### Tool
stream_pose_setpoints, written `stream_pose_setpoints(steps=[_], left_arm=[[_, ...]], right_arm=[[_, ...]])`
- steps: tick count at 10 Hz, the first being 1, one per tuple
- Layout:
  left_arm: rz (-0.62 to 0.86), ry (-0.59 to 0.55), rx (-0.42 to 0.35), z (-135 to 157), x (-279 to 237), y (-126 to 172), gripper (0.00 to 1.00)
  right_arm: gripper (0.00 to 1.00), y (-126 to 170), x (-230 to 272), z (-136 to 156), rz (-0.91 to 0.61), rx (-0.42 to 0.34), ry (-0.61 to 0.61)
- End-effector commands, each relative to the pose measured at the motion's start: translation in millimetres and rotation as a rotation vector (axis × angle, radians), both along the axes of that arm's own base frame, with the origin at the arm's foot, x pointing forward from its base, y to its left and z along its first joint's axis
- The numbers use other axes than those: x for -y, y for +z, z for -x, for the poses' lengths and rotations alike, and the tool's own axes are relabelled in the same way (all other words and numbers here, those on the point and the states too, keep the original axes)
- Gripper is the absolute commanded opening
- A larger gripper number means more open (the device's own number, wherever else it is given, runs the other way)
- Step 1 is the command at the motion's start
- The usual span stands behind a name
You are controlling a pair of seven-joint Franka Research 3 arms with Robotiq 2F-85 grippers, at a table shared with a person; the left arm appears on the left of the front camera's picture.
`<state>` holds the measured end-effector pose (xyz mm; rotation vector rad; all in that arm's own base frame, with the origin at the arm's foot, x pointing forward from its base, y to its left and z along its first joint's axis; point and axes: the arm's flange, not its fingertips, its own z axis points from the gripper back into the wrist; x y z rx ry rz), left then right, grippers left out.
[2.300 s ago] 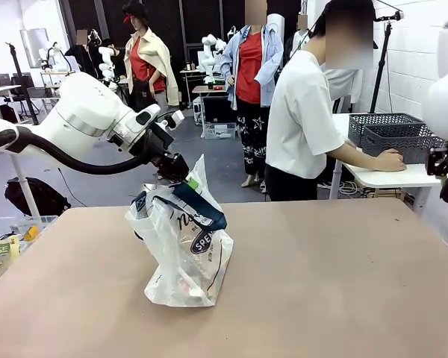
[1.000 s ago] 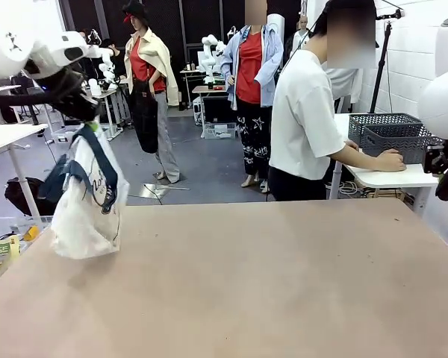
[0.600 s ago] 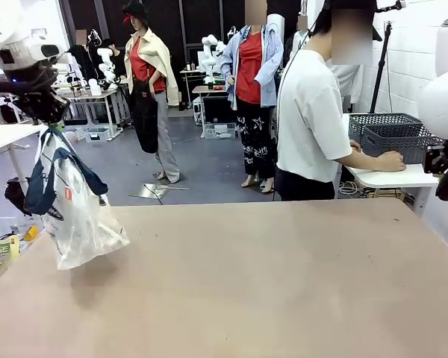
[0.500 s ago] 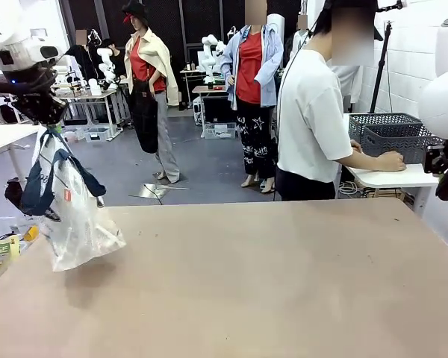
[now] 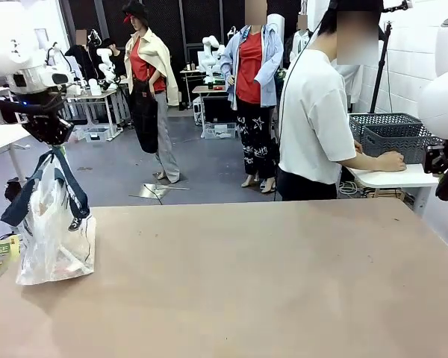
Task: Transfer purchased items from the store into the shopping bag.
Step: Move the Reusable shopping bag to the right side of the table.
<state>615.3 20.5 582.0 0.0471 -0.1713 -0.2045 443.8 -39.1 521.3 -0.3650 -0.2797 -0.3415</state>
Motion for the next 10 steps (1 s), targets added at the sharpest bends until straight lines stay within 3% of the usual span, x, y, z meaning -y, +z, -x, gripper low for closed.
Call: stream_pose_setpoints(steps=[1,4,5,6,8,10], left_arm=[[0.029,-0.038,-0.027,-10.0,-0.4,7.6,0.11],[0.025,-0.026,-0.002,-9.0,-0.6,9.3,0.69],[0.053,0.004,0.056,-5.4,0.4,15.8,0.88],[0.083,0.007,0.106,1.1,4.4,23.8,1.00],[0.091,-0.016,0.200,21.1,17.2,39.8,1.00],[0.124,-0.141,0.307,59.0,61.2,52.1,1.00]], right_arm=[[1.00,1.7,2.2,-0.4,0.023,-0.015,0.007],[1.00,1.7,2.2,-0.4,0.023,-0.015,0.007],[1.00,1.7,2.2,-0.4,0.023,-0.015,0.007],[1.00,1.7,2.2,-0.4,0.023,-0.015,0.007],[1.00,1.7,2.2,-0.4,0.023,-0.015,0.007],[1.00,1.7,2.2,-0.4,0.023,-0.015,0.007]])
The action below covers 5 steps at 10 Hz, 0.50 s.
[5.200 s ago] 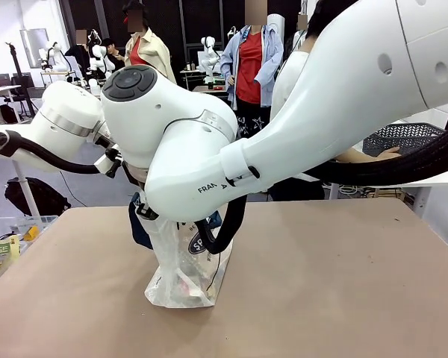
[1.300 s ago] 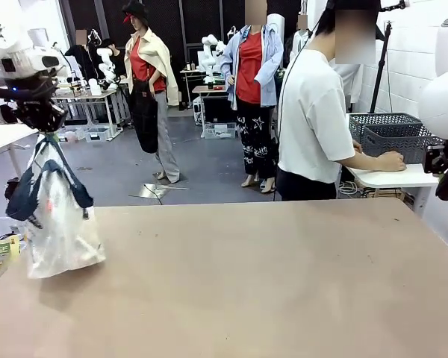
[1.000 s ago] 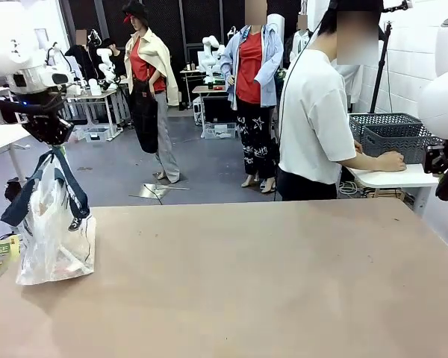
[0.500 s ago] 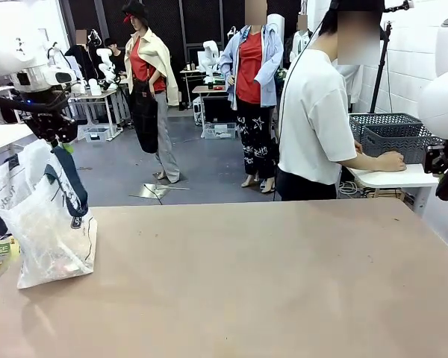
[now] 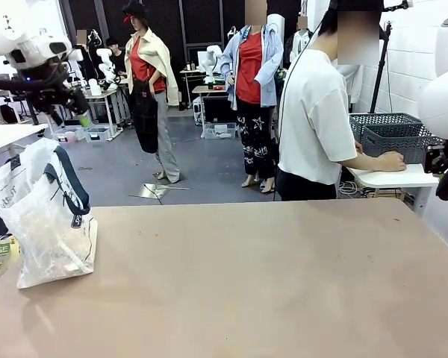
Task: Transfer purchased items from the store into the shopping bag.
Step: Move the Reusable shopping bag to the right side of the table.
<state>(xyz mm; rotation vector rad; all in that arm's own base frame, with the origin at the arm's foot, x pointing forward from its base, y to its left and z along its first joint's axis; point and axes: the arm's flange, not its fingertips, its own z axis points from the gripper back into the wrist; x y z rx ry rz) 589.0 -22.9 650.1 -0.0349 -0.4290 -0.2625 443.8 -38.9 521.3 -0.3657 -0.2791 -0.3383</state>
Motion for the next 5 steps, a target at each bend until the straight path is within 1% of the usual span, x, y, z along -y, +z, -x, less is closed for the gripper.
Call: stream_pose_setpoints(steps=[1,2,3,4,5], left_arm=[[0.036,-0.120,0.097,55.8,48.0,-16.2,1.00],[0.068,-0.177,0.111,75.9,83.5,-25.2,1.00],[0.092,-0.222,0.111,89.3,119.8,-45.3,1.00],[0.157,-0.312,0.104,95.5,151.8,-68.3,1.00],[0.150,-0.363,0.076,102.4,190.8,-98.9,1.00]], right_arm=[[1.00,1.7,2.3,-0.3,0.022,-0.014,0.004],[1.00,1.7,2.3,-0.3,0.022,-0.014,0.004],[1.00,1.7,2.3,-0.3,0.022,-0.014,0.004],[1.00,1.7,2.3,-0.3,0.022,-0.014,0.004],[1.00,1.7,2.3,-0.3,0.022,-0.014,0.004]])
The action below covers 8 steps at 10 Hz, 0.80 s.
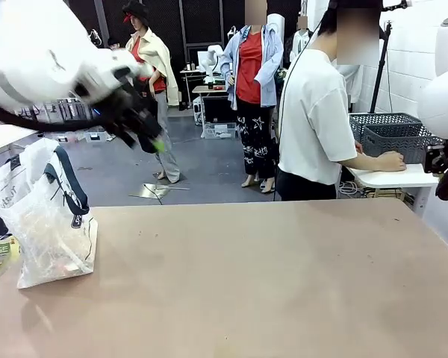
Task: Transfer purchased items from the store into the shopping bag.
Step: Move the Reusable shopping bag to the right side of the table.
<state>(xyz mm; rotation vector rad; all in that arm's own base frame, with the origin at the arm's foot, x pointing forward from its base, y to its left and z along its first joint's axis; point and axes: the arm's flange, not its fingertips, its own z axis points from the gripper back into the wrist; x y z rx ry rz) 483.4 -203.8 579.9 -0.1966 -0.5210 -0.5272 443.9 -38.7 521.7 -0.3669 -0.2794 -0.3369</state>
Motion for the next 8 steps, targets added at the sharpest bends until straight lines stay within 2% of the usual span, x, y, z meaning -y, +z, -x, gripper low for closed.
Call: stream_pose_setpoints(steps=[1,4,5,8], left_arm=[[0.018,-0.108,-0.030,4.8,38.0,-49.1,1.00],[0.018,-0.096,-0.010,17.0,64.7,-72.1,1.00],[-0.005,-0.111,-0.045,20.1,71.7,-74.1,1.00],[-0.005,-0.111,-0.045,20.1,71.7,-74.1,1.00]], right_arm=[[1.00,1.4,2.6,-0.2,0.021,-0.014,0.003],[1.00,1.4,2.6,-0.2,0.021,-0.014,0.003],[1.00,1.4,2.6,-0.2,0.021,-0.014,0.003],[1.00,1.4,2.6,-0.2,0.021,-0.014,0.003]])
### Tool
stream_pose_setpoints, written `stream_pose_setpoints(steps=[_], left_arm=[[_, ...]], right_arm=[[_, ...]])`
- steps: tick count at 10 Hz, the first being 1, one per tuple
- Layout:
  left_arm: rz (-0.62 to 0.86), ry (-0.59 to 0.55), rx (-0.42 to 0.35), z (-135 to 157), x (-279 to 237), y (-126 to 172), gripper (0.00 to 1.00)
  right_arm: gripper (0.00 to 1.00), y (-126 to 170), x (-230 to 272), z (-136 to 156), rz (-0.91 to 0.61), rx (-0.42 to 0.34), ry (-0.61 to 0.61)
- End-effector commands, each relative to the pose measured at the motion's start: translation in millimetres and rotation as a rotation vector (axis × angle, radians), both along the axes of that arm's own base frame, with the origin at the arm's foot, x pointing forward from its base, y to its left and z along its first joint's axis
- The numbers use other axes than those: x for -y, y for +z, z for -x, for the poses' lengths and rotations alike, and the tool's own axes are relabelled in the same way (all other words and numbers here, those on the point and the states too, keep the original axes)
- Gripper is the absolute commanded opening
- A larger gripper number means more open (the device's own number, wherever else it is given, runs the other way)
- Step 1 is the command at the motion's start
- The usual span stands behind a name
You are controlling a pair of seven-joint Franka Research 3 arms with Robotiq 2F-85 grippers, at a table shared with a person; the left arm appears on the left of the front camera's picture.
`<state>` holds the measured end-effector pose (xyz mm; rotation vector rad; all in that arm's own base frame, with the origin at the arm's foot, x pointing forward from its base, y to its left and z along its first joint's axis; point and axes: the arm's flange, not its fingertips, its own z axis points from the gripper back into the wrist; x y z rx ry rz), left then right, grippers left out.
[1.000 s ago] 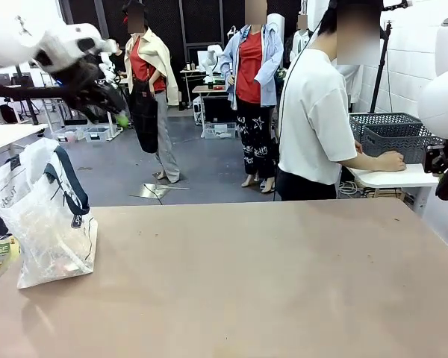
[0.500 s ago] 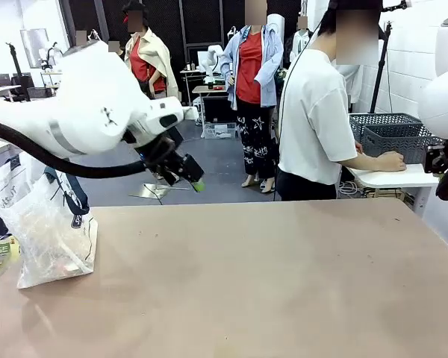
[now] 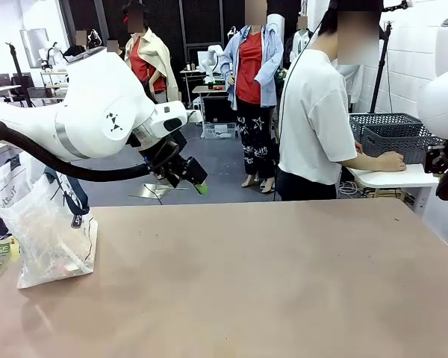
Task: Transfer purchased items from the store into the shopping bag.
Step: Move the Reusable shopping bag to the right side of the table.
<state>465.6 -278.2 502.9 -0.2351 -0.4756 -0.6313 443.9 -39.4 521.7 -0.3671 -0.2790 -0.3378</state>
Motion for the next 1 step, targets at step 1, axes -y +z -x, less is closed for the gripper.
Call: stream_pose_setpoints(steps=[1], left_arm=[[-0.004,0.000,-0.008,2.3,-2.7,2.9,1.00]], right_arm=[[1.00,1.4,1.9,-0.3,0.021,-0.013,0.004]])
